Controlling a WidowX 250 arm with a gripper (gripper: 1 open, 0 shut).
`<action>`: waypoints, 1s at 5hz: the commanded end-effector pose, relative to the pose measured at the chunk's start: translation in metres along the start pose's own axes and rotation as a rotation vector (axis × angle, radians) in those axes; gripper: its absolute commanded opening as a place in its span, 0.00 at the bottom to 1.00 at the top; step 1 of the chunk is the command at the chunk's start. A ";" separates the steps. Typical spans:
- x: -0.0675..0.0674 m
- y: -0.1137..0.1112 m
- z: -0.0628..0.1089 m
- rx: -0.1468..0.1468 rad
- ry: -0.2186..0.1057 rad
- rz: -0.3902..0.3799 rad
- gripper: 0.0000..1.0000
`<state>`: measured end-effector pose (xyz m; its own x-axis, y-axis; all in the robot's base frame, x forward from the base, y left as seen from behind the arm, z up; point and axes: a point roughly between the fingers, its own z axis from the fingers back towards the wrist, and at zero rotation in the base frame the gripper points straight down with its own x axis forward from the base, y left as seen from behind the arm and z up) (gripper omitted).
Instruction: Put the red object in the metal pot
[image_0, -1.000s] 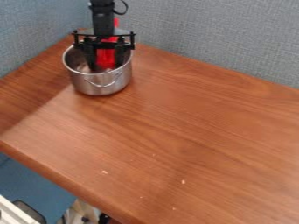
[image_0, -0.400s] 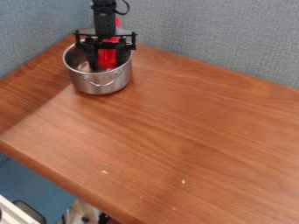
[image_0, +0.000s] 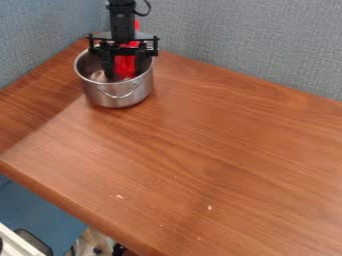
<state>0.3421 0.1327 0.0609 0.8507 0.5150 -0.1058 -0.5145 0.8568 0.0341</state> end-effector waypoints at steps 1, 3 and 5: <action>0.005 -0.008 0.025 -0.011 -0.075 -0.017 0.00; 0.003 -0.012 0.025 -0.012 -0.077 -0.026 0.00; 0.001 -0.015 0.025 -0.016 -0.080 -0.037 0.00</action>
<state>0.3477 0.1237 0.0611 0.8643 0.4940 -0.0946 -0.4938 0.8692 0.0277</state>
